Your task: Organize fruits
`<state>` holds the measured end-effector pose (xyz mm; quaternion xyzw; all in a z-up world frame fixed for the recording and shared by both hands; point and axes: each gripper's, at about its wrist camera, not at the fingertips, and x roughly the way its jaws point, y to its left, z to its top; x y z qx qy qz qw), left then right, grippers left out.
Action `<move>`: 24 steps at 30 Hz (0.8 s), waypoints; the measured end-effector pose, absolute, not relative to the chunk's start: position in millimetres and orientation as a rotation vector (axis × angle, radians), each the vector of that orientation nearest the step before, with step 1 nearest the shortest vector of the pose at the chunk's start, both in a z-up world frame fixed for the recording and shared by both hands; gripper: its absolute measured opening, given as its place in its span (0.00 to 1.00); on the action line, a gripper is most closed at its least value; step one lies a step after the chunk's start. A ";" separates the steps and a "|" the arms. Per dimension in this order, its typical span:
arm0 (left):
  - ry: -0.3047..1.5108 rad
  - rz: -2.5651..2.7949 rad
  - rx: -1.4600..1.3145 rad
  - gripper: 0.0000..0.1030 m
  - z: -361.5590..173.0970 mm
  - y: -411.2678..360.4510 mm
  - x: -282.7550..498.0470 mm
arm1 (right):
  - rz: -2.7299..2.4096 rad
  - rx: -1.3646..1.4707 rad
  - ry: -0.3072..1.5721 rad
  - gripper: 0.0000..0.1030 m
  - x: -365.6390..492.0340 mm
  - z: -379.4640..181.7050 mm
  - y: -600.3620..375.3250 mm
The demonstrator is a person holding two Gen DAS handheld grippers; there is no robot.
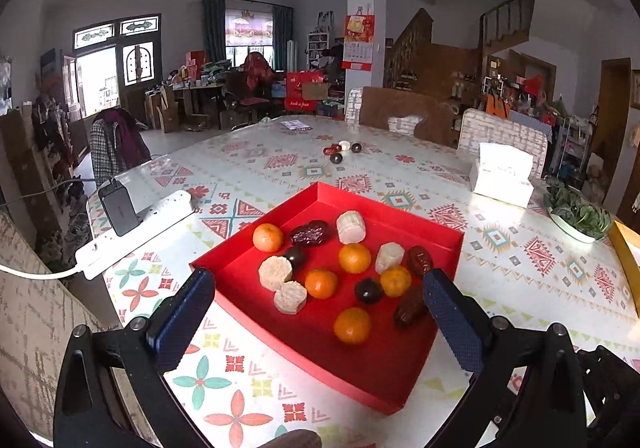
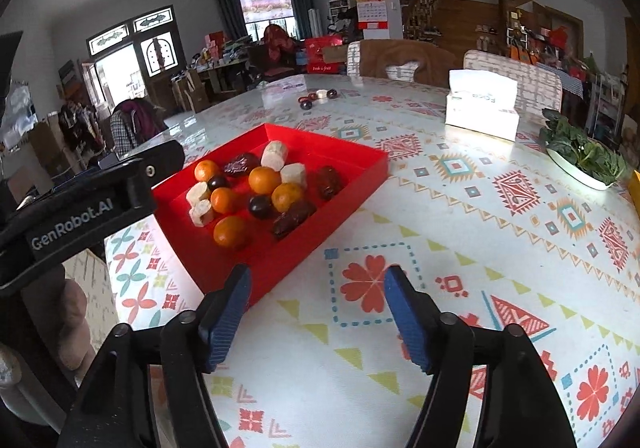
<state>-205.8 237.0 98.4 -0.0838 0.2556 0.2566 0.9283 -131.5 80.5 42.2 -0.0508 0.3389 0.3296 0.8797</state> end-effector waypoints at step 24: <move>0.626 0.549 -0.195 1.00 71.0 267.0 -193.4 | 0.704 -0.206 0.728 0.76 -135.8 30.3 122.8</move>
